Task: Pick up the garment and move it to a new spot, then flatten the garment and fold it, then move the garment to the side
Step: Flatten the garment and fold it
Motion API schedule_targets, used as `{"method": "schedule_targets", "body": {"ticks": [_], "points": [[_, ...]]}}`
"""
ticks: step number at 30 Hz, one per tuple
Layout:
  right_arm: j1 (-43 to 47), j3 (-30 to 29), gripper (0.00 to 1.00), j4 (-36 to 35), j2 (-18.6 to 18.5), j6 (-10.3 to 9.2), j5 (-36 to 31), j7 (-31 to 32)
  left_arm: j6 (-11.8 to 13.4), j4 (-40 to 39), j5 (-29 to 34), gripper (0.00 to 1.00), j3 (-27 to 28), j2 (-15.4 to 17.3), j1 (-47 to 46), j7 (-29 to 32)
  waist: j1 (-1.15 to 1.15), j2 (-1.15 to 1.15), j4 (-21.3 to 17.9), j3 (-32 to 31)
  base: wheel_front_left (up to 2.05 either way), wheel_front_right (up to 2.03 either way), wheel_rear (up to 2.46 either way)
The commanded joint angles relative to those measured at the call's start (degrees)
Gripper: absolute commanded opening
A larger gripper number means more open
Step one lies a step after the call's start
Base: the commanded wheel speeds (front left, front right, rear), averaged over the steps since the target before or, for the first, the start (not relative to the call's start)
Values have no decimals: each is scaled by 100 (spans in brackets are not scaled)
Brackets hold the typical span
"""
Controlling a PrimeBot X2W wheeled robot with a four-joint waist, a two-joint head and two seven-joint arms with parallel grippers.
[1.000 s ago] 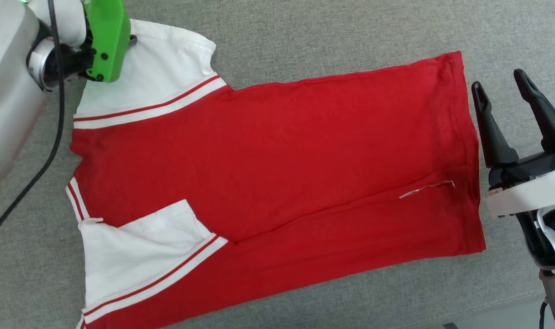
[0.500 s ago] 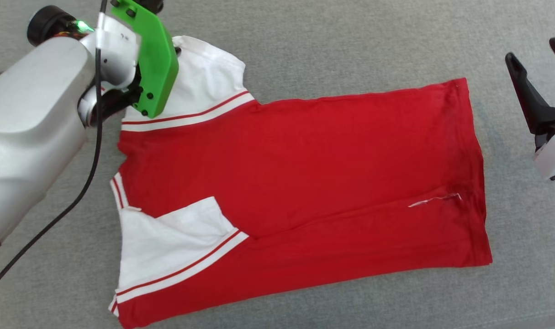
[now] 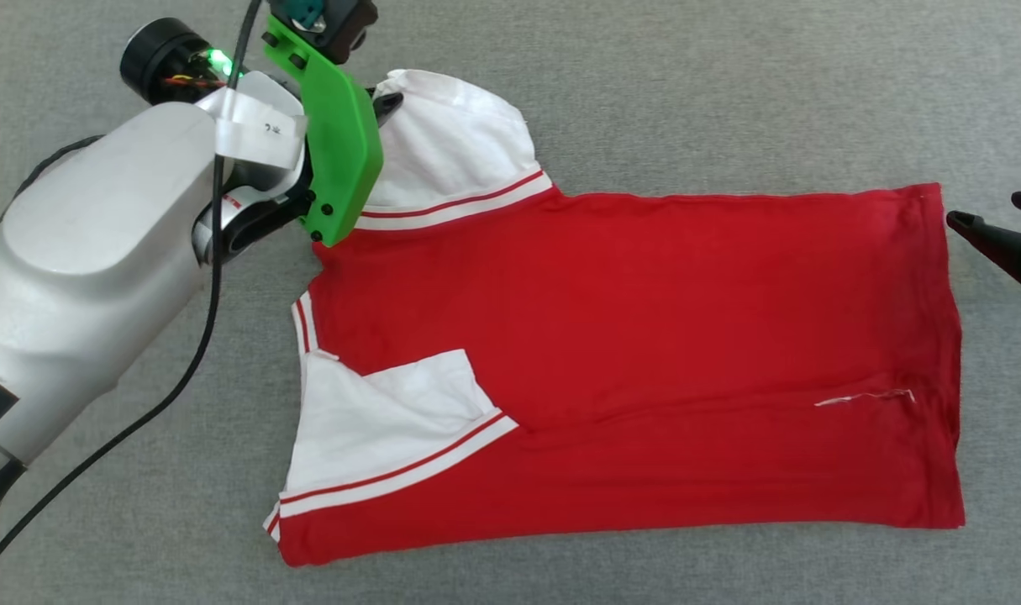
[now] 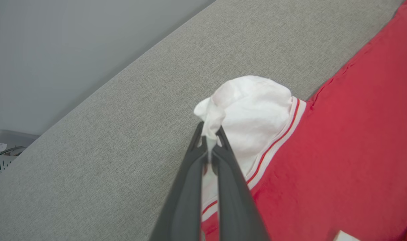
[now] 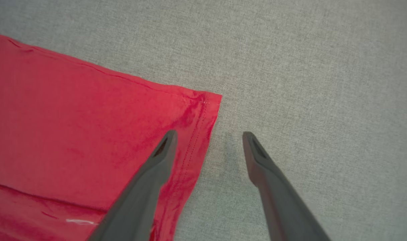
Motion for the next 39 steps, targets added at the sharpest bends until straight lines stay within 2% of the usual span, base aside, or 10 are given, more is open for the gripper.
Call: {"method": "schedule_targets", "body": {"ticks": [1, 9, 14, 17, 18, 19, 20, 21, 32, 39], "points": [[-174, 37, 100, 98, 16, -3, 30, 73, -16, -43, 52, 0, -18, -31, 13, -63, 0, 0, 117, 108, 0, 0, 0], [-733, 395, 100, 1016, 240, -3, -329, 122, -16, -241, 192, 0, -45, -127, -164, -267, 0, 0, 356, 462, 0, 0, 0], [-741, 668, 100, 1356, 370, -3, -336, 11, -16, -248, 212, 0, -52, -143, -223, -339, 0, 0, 399, 551, 0, 0, 0], [-643, 934, 100, 1477, 315, -3, -295, 29, -16, -237, 194, 0, -64, -139, -221, -370, 0, 0, 396, 562, 0, 0, 0], [-619, 979, 94, 1506, 308, -3, -251, 23, -16, -228, 188, 0, -68, -134, -216, -379, 0, 0, 388, 556, 0, 0, 0], [-610, 1012, 33, 1527, 303, -3, -212, -42, -16, -216, 176, 0, -73, -125, -207, -386, 0, 0, 373, 543, 0, 0, 0], [-612, 1035, 13, 1540, 297, -3, -191, -115, -16, -206, 167, 0, -77, -118, -198, -391, 0, 0, 361, 527, 0, 0, 0], [-620, 1066, 0, 1548, 286, -3, -174, -221, -16, -190, 158, 0, -84, -105, -183, -398, 0, 0, 342, 494, 0, 0, 0], [-518, 1248, 0, 1371, 95, -3, 112, -1515, -15, -180, 22, 0, -128, 71, 207, -631, 0, 0, 220, -196, 0, 0, 0], [85, 1281, 0, 1101, -105, -3, 265, -2248, 190, -623, -64, 0, -138, 369, 764, -816, 0, 0, 223, -607, 0, 0, 0]]}}
